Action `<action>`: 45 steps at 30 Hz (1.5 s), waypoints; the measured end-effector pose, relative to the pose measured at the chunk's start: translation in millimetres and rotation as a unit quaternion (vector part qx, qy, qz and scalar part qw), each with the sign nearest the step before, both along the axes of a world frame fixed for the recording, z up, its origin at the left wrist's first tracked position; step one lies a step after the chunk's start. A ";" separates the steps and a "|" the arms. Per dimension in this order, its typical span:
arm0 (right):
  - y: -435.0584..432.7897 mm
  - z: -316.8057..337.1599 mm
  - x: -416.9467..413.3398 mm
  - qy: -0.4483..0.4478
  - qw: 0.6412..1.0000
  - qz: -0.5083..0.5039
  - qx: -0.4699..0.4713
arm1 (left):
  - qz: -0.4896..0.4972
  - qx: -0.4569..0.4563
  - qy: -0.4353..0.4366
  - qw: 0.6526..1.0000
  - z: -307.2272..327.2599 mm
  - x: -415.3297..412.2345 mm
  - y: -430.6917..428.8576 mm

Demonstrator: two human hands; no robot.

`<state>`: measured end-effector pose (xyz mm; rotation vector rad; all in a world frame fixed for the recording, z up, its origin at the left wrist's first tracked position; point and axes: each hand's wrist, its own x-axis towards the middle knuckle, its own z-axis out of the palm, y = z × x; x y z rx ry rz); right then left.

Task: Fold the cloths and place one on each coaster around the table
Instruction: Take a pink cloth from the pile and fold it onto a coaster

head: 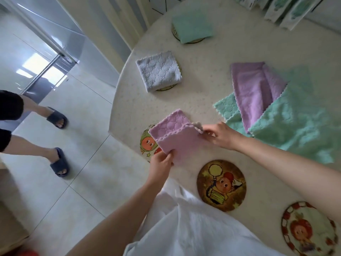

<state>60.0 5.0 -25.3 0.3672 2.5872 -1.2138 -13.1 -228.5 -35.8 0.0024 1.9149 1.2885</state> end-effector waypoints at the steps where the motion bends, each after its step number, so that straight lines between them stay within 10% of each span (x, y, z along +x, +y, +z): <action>1: -3.0 -0.4 -9.1 -0.001 0.999 -0.032 -0.005 | 0.033 0.007 -0.025 0.999 1.8 -3.7 2.1; 11: -14.2 -25.6 -58.3 -0.159 0.975 -0.154 0.029 | 0.079 -0.049 -0.160 0.983 -7.1 -39.9 15.8; 26: -42.2 -31.2 -83.3 -0.142 0.932 -0.149 0.299 | 0.085 -0.039 -0.171 0.981 -2.6 -47.7 13.7; 31: -45.8 -28.7 -75.5 -0.103 0.933 -0.188 0.288 | -0.028 -0.200 0.084 0.976 -7.8 -60.0 0.5; 36: -72.6 -21.3 -50.5 0.028 0.919 -0.066 0.387 | -0.335 -0.084 0.540 0.767 -17.4 -70.0 -12.4; 39: -88.9 -31.7 -38.1 0.038 0.917 -0.067 0.391 | -0.410 -0.049 0.559 0.719 -30.0 -72.6 -11.2; 45: -82.7 -33.3 -19.5 -0.051 0.908 -0.166 0.381 | -0.388 -0.072 0.528 0.752 -28.0 -92.3 -11.4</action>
